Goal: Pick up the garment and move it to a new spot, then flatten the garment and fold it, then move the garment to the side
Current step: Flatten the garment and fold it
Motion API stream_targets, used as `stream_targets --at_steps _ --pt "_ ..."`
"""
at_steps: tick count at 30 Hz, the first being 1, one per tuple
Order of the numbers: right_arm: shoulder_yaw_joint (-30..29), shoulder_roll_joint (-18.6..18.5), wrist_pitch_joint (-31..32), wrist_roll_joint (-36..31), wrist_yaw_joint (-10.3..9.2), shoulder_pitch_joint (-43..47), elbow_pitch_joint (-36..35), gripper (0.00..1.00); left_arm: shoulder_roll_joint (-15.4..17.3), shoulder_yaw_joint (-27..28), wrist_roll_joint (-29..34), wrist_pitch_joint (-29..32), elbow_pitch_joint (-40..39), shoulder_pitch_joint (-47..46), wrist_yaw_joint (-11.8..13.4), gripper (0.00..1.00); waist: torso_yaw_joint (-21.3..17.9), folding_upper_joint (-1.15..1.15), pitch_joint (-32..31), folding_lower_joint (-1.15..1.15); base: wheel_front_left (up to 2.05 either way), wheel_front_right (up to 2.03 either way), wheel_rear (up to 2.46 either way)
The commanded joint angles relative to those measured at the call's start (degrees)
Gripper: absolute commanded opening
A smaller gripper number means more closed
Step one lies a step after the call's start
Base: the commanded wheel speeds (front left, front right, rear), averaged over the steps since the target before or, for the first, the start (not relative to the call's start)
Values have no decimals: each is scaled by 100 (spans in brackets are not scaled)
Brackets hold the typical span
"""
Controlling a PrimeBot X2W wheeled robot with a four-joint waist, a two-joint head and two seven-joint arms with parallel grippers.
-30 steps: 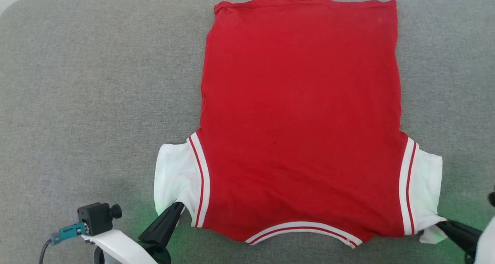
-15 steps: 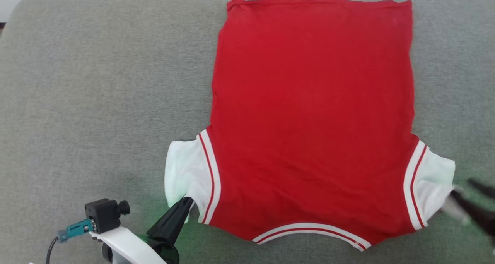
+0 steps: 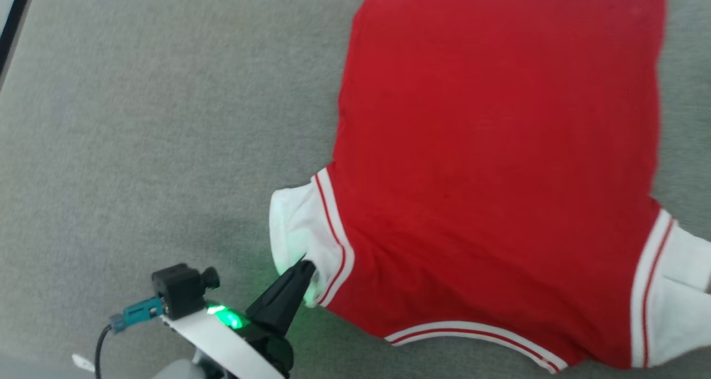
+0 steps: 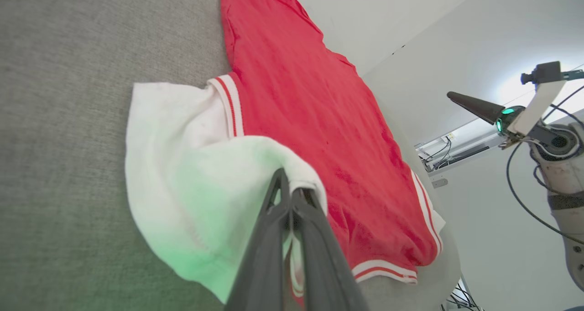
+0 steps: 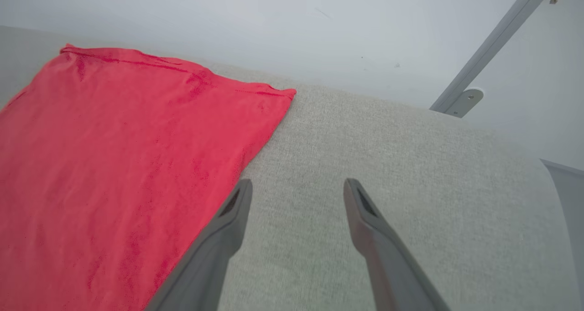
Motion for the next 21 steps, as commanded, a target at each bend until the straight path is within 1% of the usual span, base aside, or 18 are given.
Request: stream_targets --at_steps 1,7,11,13,16,21 --pt "63 39 28 -59 -1 -158 95 100 -23 1 89 -29 -24 -89 -39 0 215 0 229 0 0 0 0" --pt "974 141 660 -887 -1 -2204 1478 100 -242 -192 184 -24 -112 -471 -39 0 603 0 775 0 0 0 0" --pt "1256 340 985 -1376 -1 -3208 2520 100 -351 -280 226 -34 -141 -623 -40 0 825 0 973 0 0 0 0" --pt "1310 392 1122 -1491 -1 -3547 2956 100 -412 -352 236 -36 -156 -662 -40 0 927 0 1034 0 0 0 0" --pt "1240 489 1344 -1658 -1 -3960 3588 100 -463 -439 242 -35 -186 -739 -40 0 1052 0 1097 0 0 0 0" --pt "1282 657 1799 -1978 -1 -4165 4379 100 -553 -448 184 -37 -240 -738 -41 0 1123 0 1132 0 0 0 0"
